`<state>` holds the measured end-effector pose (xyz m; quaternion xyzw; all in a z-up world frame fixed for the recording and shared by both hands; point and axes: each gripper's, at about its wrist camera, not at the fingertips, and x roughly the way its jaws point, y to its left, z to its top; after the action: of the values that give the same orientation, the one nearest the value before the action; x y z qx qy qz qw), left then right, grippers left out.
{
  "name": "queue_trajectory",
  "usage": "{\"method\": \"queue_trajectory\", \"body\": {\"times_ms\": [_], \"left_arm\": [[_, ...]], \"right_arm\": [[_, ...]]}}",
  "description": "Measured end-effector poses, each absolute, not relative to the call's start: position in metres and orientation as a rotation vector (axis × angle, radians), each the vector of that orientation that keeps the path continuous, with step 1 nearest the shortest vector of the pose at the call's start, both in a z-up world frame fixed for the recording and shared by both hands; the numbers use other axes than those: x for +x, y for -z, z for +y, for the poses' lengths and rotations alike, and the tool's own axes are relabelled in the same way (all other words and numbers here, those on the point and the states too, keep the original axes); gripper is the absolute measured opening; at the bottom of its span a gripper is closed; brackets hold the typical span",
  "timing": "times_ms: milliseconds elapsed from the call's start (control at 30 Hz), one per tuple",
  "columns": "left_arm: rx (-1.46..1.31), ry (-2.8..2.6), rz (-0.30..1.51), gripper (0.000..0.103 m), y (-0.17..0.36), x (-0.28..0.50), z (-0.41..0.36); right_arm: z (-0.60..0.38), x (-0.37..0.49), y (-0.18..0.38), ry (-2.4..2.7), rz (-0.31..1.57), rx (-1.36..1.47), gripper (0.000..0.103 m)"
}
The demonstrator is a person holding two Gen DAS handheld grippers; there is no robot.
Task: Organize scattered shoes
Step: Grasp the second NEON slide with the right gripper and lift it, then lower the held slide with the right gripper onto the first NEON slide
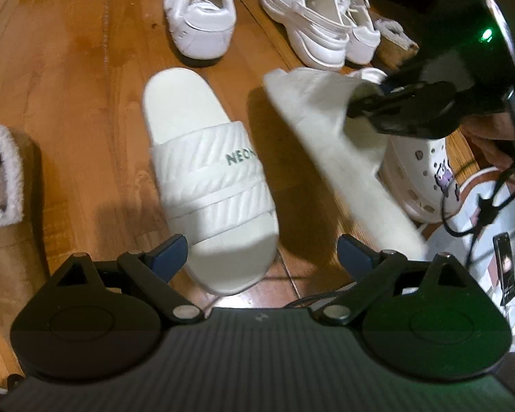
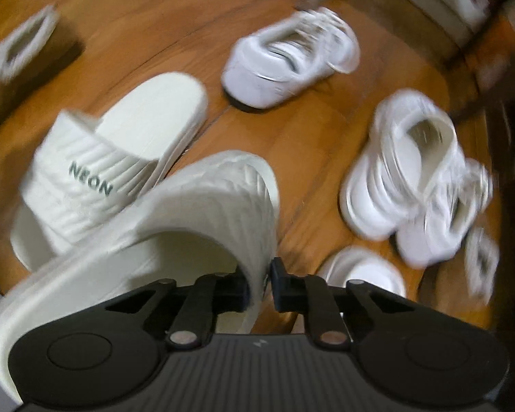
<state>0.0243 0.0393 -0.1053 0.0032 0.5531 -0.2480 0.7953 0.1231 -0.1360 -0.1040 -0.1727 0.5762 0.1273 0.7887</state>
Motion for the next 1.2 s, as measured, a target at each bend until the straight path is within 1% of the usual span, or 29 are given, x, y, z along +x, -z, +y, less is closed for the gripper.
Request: {"method": "queue_trajectory", "body": {"times_ms": [33,133,400,433,600,833,900,933,967,1033,1200], "left_arm": [[0.004,0.529,1.186,0.095,0.104,0.024,0.041],[-0.013,0.506,1.172,0.095,0.096,0.023,0.052],[-0.025,0.453,1.158,0.095,0.084,0.022,0.071],[-0.025,0.452,1.157,0.095,0.082,0.022,0.072],[-0.028,0.462,1.150,0.095,0.078,0.019,0.070],[-0.031,0.494,1.167,0.095,0.083,0.020,0.052],[-0.028,0.500,1.170,0.095,0.084,0.020,0.049],[-0.027,0.504,1.171,0.095,0.085,0.021,0.047],[-0.025,0.507,1.172,0.095,0.085,0.021,0.045],[-0.022,0.513,1.174,0.095,0.086,0.021,0.042],[-0.020,0.521,1.181,0.095,0.089,0.022,0.036]], "right_arm": [[-0.142,0.127,0.103,-0.250,1.277,-0.314,0.012],[-0.172,0.141,0.106,-0.144,1.470,-0.010,0.013],[-0.217,0.141,0.116,-0.059,1.746,0.590,0.013],[-0.220,0.137,0.116,-0.048,1.762,0.656,0.013],[-0.214,0.119,0.118,0.000,1.776,0.760,0.017],[-0.206,0.105,0.134,0.005,1.719,0.978,0.020],[-0.211,0.099,0.138,0.026,1.704,1.082,0.023],[-0.212,0.099,0.140,0.021,1.700,1.097,0.033],[-0.213,0.099,0.142,0.016,1.697,1.111,0.058],[-0.215,0.099,0.145,0.005,1.689,1.139,0.083],[-0.214,0.109,0.136,-0.061,1.611,1.187,0.085]]}}
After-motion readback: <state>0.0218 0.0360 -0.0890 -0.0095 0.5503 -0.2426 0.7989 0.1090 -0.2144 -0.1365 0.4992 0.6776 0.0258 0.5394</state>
